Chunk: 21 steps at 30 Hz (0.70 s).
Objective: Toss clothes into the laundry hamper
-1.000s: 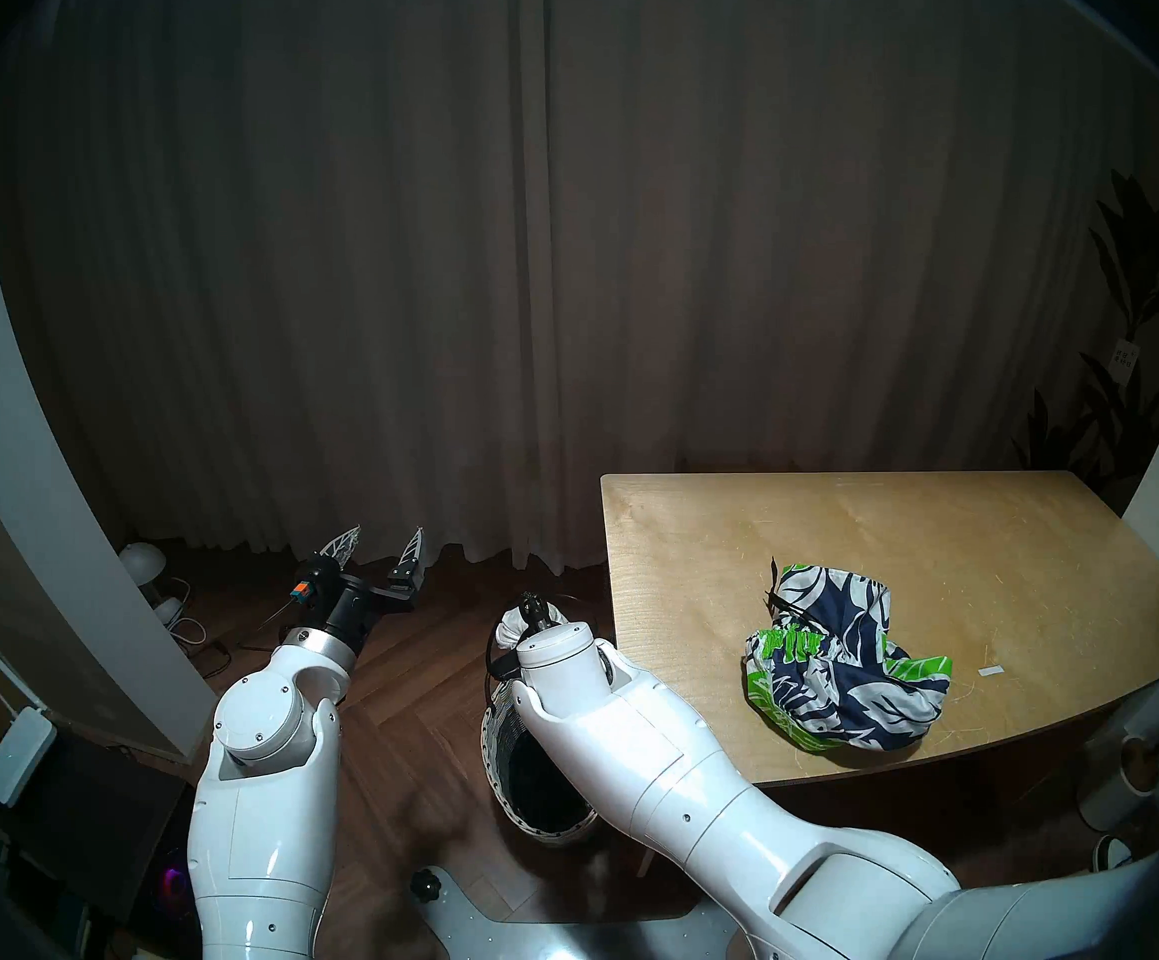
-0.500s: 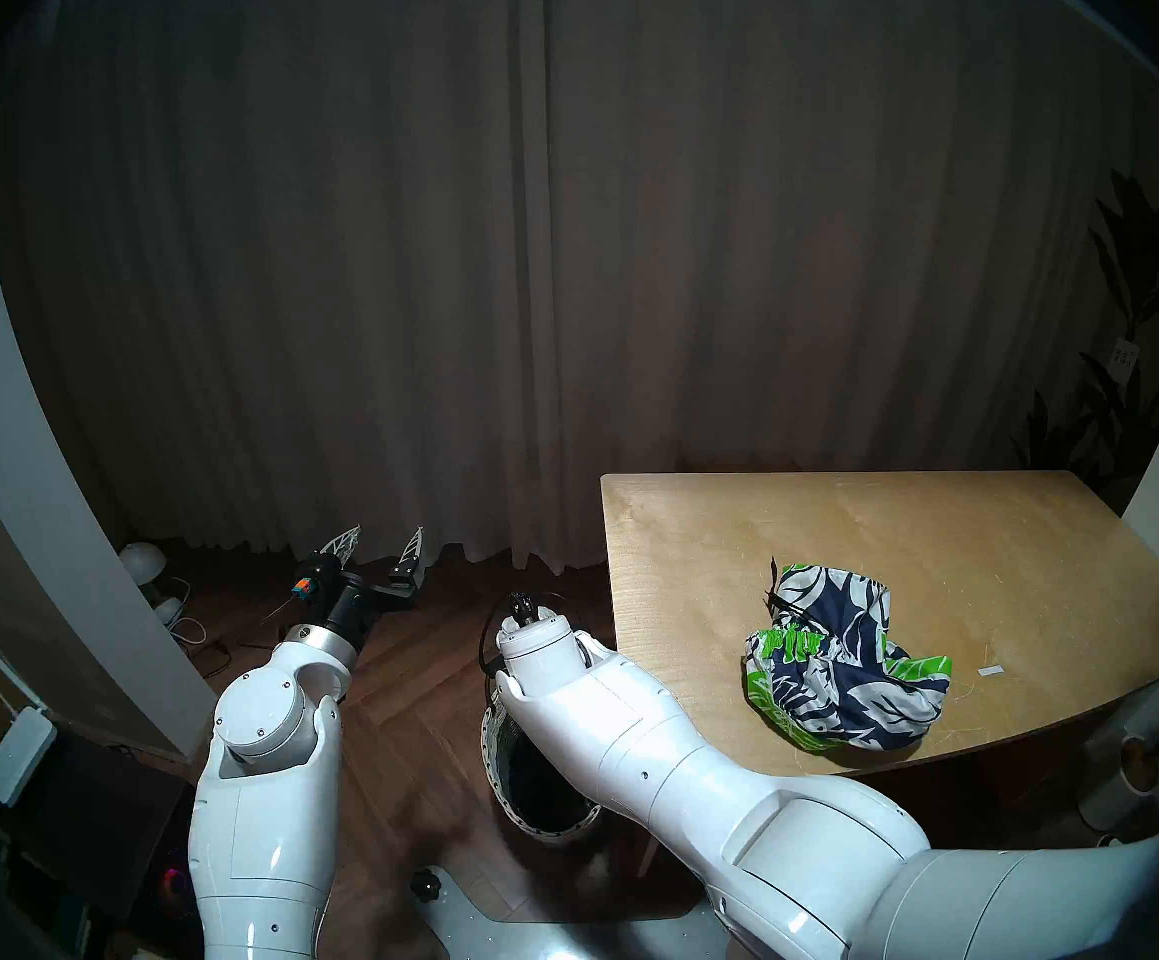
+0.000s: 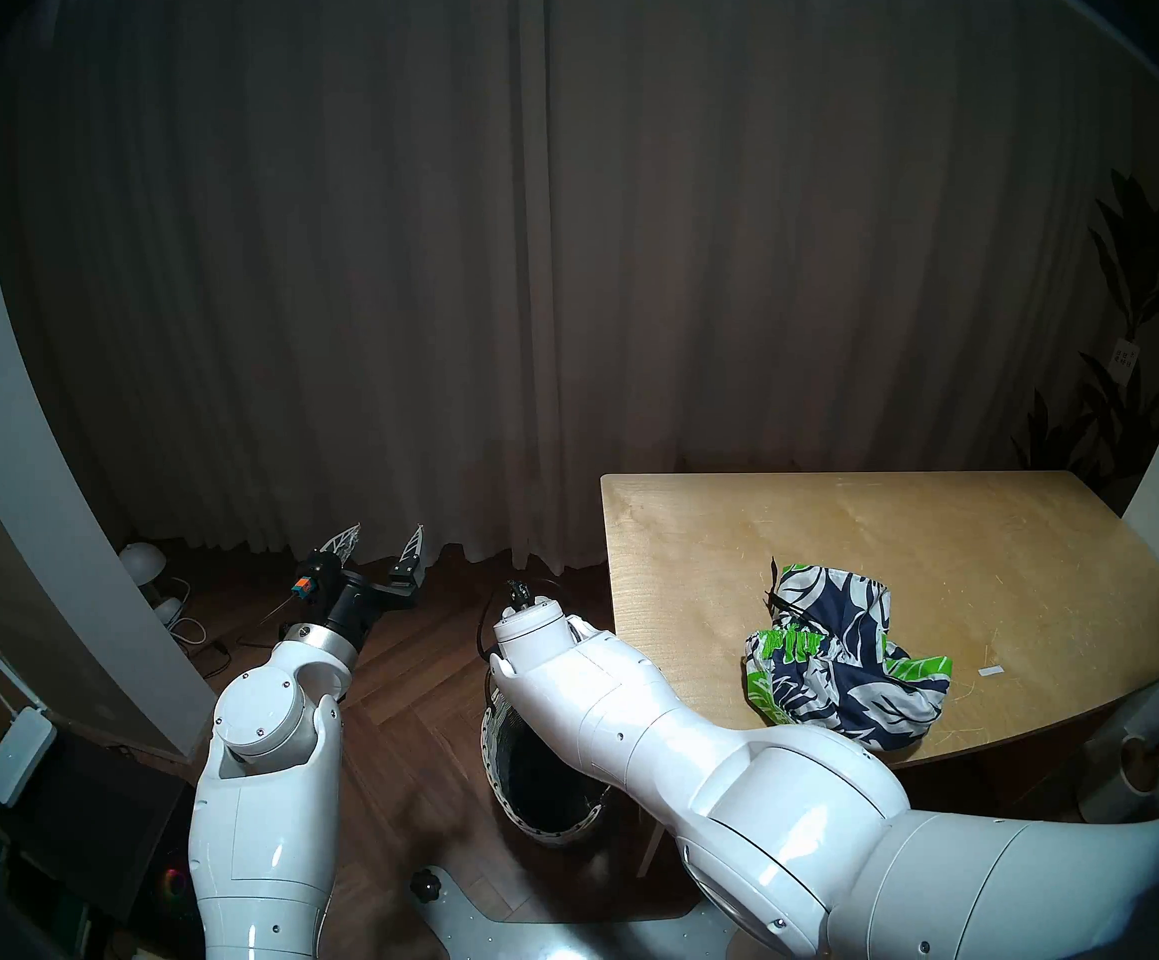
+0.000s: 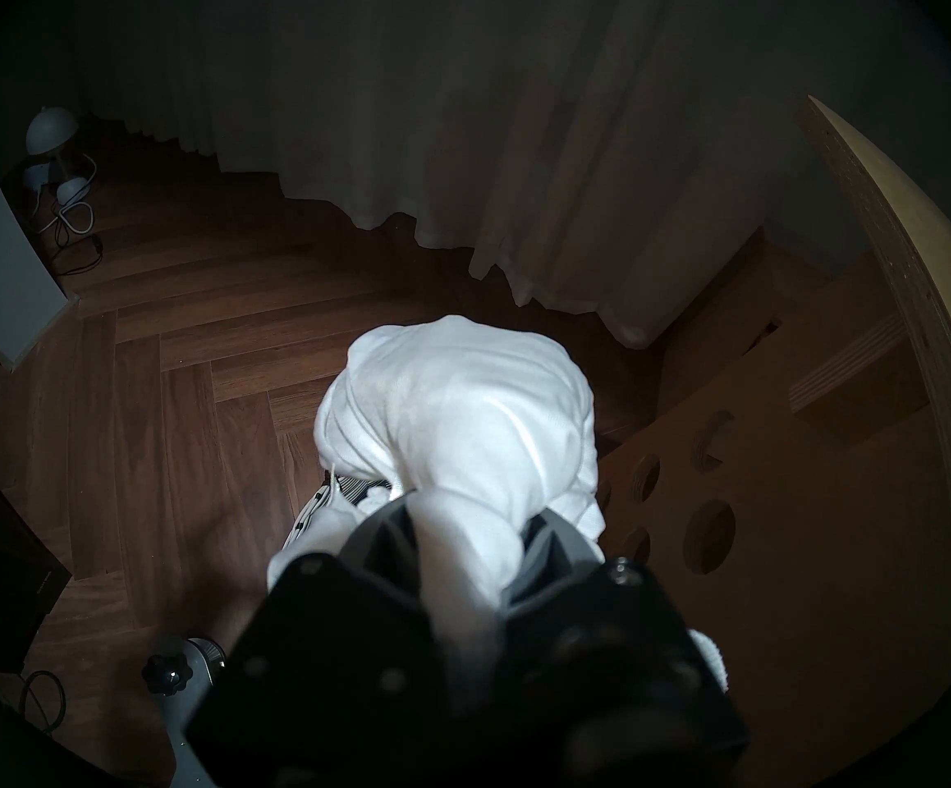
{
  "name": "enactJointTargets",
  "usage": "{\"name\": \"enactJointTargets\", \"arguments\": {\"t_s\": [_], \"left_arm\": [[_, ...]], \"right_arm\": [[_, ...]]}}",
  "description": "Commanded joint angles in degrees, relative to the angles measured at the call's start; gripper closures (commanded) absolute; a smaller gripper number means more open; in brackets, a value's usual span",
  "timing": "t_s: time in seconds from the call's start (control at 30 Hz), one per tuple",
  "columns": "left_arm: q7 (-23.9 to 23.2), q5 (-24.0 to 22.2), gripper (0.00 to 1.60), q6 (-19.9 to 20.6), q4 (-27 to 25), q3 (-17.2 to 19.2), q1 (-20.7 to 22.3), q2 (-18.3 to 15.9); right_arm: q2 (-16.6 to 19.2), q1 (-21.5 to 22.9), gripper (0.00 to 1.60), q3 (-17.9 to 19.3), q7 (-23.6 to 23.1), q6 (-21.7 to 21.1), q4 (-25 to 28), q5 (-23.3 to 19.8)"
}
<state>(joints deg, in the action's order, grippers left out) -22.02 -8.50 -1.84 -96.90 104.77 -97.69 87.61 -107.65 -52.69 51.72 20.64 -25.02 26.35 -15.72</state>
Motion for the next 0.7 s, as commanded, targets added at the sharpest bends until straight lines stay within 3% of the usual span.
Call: {"name": "enactJointTargets", "arguments": {"t_s": [0.0,0.17,0.2,0.23,0.27,0.67], "left_arm": [[-0.2,-0.2,0.00,-0.1,-1.6,0.0,0.4,-0.1],[-0.5,-0.2,0.00,-0.1,-1.7,0.1,0.4,0.0],[-0.5,-0.1,0.00,-0.1,-1.7,0.1,0.4,0.0],[-0.6,-0.1,0.00,-0.1,-1.7,0.2,0.3,0.0],[-0.6,-0.1,0.00,0.0,-1.7,0.2,0.3,0.0],[-1.0,-0.1,0.00,0.1,-1.8,0.4,0.3,0.3]], "right_arm": [[-3.0,3.8,1.60,-0.2,-0.4,3.5,-2.9,0.3],[-3.6,5.0,1.60,-0.1,-0.9,5.3,-5.6,0.5],[-3.7,5.3,1.40,-0.1,-1.0,5.7,-6.2,0.6],[-3.9,5.6,1.01,-0.1,-1.2,6.3,-7.1,0.7],[-3.9,5.8,0.00,-0.2,-1.2,6.6,-7.6,0.8],[-4.7,7.2,0.00,-0.1,-1.7,10.4,-12.1,1.5]]}}
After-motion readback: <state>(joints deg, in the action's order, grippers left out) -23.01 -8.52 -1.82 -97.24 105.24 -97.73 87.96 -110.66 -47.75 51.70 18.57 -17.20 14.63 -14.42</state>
